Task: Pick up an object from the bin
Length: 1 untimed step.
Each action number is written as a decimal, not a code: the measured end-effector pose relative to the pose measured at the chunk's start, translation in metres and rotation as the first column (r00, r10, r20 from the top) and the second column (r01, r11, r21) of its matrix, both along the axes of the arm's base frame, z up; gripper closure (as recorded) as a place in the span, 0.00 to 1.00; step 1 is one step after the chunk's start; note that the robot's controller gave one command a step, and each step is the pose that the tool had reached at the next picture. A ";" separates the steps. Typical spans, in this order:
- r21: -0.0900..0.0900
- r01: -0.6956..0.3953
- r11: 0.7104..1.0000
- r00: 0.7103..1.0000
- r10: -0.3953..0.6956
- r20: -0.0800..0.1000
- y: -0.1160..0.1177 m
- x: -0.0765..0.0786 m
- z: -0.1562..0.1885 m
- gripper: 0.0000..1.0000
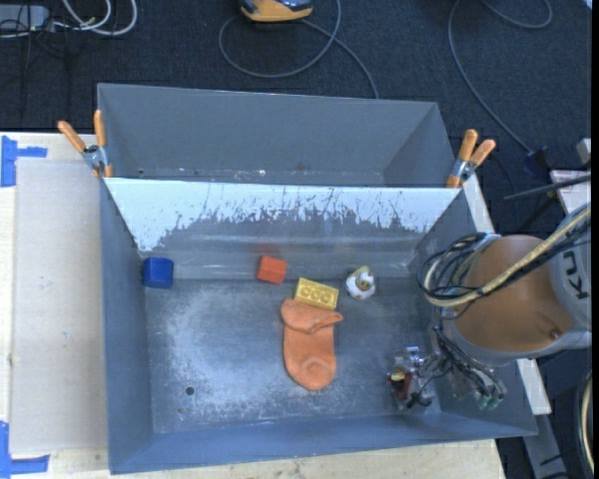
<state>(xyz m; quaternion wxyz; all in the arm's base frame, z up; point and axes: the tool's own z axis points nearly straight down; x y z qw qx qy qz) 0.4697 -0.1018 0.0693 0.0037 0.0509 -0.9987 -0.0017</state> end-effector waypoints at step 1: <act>0.000 0.000 1.000 1.000 0.000 0.000 0.000 0.000 0.000 1.00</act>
Offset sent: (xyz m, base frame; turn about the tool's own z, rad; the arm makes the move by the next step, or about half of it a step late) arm -0.0001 0.0000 0.0366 0.0000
